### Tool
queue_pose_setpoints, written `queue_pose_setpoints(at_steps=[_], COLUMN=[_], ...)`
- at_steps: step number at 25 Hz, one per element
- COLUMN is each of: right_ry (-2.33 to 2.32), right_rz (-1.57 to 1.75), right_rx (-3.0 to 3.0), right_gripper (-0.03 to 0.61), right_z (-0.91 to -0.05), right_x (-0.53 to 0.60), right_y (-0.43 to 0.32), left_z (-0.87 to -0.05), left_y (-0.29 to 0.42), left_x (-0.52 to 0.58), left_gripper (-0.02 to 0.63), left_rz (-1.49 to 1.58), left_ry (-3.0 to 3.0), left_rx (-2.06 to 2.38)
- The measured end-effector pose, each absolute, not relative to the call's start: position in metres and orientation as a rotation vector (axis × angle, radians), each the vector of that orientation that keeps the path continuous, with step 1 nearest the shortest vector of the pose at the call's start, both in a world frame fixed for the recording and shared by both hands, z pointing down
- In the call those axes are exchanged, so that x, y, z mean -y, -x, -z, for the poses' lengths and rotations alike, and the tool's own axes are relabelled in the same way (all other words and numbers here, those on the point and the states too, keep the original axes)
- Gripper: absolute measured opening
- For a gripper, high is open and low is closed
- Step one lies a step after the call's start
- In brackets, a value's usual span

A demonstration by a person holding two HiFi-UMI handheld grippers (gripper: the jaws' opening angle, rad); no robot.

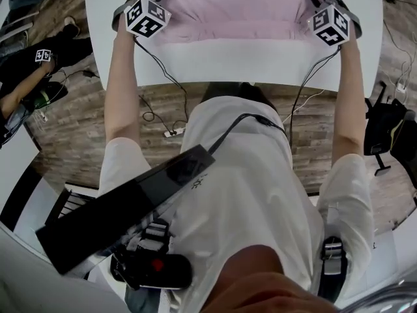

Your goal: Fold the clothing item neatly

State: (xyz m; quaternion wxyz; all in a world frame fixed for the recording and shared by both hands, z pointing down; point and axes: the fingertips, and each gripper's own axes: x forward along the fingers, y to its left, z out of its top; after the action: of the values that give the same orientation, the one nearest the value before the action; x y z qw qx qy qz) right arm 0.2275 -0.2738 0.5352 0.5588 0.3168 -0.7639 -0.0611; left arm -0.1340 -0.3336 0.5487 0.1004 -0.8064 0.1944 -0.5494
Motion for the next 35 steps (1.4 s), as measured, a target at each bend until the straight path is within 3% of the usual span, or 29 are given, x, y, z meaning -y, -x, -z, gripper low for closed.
queue_pose_setpoints(at_steps=[11,15,30,34,35], right_ry=[-0.895,-0.979,-1.189,-1.331,-1.354], right_rz=[0.089,0.097,-0.292,-0.501,-0.498], right_rx=[1.804,1.826,1.954,1.979,1.959], right_gripper=[0.021,0.072,0.086,0.247,0.247], right_z=[-0.579,-0.578,-0.592,-0.584,-0.582], right_x=[0.285,0.287,0.213,0.243,0.253], right_y=[-0.234,-0.237,-0.257,-0.29,-0.297], left_z=[-0.598,-0.596,-0.6,-0.584,-0.577], left_y=[0.127,0.129,0.125,0.124,0.125], left_x=[0.337,0.338,0.293,0.315,0.326], left_gripper=[0.008,0.008,0.008,0.043,0.051], left_rz=[1.677,1.594,1.443,1.359,1.33], left_ry=[2.376,2.344,2.48,2.66,2.686], left_rx=[-0.77,-0.902,-0.953,-1.059,-1.111])
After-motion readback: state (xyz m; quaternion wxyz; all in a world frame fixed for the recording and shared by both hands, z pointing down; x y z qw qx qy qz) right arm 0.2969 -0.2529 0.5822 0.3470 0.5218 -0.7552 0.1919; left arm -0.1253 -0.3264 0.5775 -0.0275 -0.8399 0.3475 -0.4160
